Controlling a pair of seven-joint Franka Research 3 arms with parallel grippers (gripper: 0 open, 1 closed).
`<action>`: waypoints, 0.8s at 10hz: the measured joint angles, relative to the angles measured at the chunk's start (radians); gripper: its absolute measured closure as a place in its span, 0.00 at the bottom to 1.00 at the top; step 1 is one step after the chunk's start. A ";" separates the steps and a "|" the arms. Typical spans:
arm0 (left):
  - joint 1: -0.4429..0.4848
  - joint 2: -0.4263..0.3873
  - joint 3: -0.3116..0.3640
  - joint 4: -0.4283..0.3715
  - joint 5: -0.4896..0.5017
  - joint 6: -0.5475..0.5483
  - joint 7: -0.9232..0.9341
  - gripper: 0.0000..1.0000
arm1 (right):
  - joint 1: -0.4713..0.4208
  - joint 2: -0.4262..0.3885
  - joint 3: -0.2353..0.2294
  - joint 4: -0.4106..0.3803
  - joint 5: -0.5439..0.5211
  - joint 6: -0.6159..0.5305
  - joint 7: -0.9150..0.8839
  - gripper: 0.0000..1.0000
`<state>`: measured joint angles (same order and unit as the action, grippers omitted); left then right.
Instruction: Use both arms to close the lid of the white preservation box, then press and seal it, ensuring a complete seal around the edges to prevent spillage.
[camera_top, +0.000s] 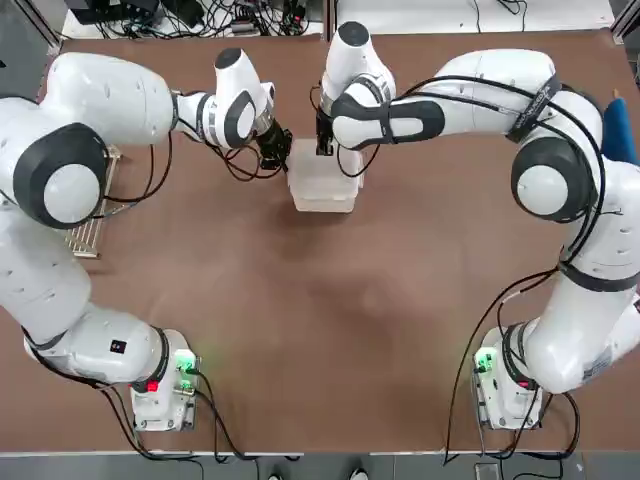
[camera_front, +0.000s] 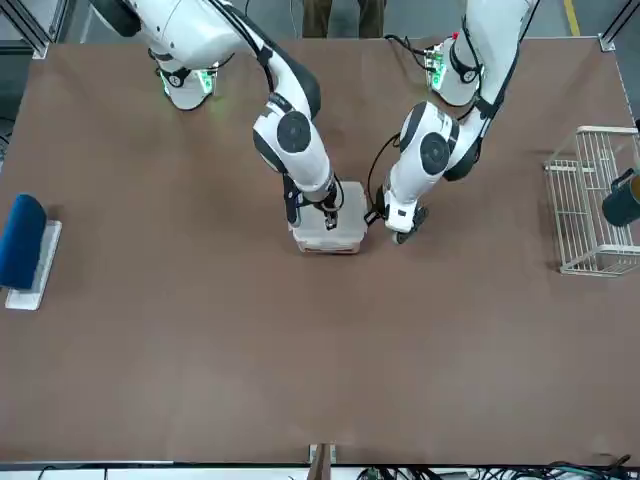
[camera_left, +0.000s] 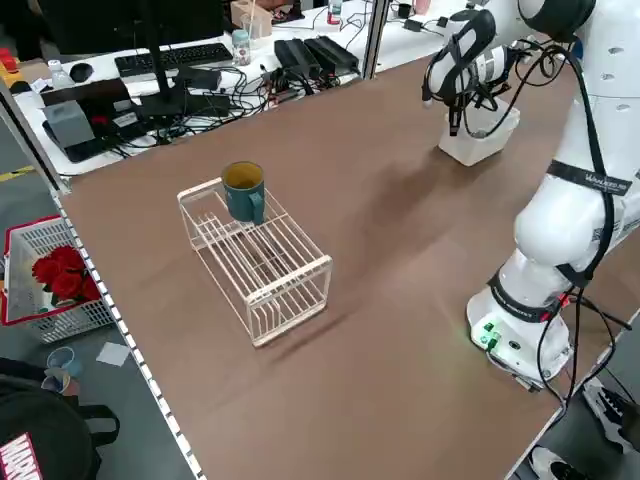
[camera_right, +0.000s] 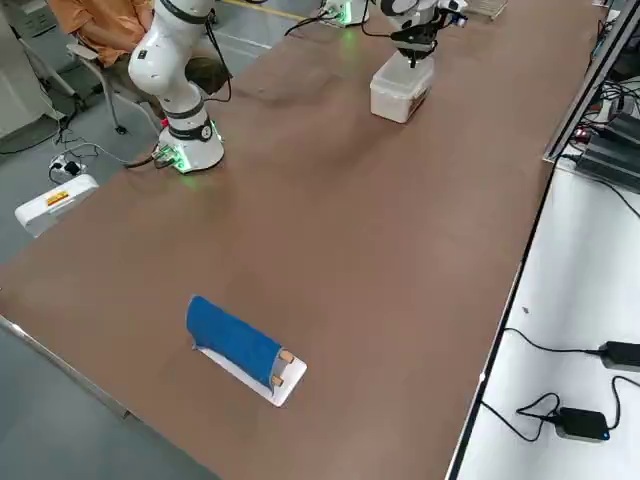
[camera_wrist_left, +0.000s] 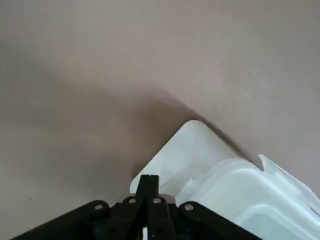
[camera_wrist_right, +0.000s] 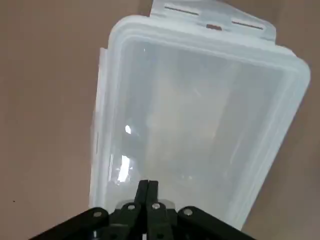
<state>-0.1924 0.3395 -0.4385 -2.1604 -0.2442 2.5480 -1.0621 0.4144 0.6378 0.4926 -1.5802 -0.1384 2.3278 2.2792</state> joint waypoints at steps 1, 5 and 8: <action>0.000 0.000 0.000 0.000 0.000 0.000 0.000 0.99 | 0.003 0.000 -0.001 0.000 0.000 0.005 0.006 0.99; 0.000 0.001 0.000 0.000 0.000 0.019 -0.002 0.99 | 0.012 0.002 -0.002 -0.001 0.000 0.021 0.012 0.99; 0.000 0.002 0.001 -0.004 -0.016 0.031 -0.002 0.99 | 0.018 0.003 -0.003 -0.001 0.000 0.027 0.015 0.99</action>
<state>-0.1927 0.3418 -0.4373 -2.1643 -0.2601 2.5792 -1.0645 0.4329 0.6410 0.4897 -1.5815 -0.1385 2.3547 2.2941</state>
